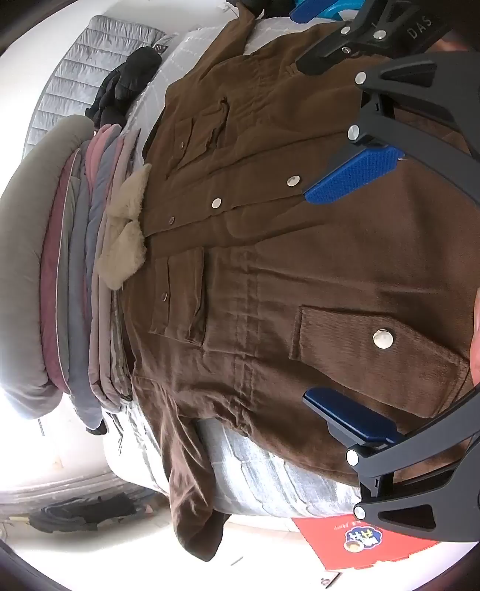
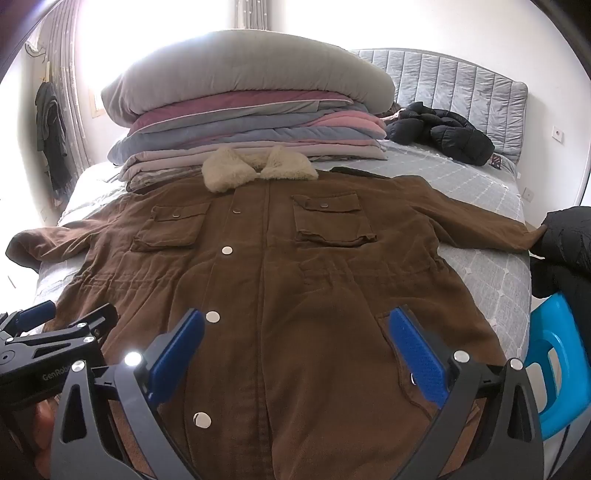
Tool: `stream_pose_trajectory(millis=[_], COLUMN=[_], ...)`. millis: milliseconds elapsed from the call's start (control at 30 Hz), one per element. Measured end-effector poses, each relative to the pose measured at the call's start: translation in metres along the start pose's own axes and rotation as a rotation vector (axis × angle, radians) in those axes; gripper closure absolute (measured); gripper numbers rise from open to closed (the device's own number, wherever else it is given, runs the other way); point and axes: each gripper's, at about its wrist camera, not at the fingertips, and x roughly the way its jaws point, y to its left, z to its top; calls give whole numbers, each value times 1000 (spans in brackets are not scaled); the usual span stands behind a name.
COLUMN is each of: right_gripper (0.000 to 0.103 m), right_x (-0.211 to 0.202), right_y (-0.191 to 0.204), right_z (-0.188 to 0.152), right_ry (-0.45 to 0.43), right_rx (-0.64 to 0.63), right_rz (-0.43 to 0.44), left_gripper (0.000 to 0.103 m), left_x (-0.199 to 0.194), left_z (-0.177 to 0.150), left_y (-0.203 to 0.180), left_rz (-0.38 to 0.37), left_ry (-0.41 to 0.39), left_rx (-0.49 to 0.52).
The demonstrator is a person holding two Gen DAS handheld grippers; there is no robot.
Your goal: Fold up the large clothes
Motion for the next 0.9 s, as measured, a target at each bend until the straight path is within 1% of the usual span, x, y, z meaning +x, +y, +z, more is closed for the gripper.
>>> stream_pose_trajectory(millis=[767,900], right_gripper=[6,6], right_x=[1,2], right_y=[1,-2], right_z=[-1,1], right_ry=[4,8], right_rx=[6,17], right_rz=[-6,-21], left_gripper=[7,7], left_x=[0,0], left_z=[0,-4], left_y=[0,-1], left_rz=[3,10], left_ry=[3,-5], left_rx=[0,7])
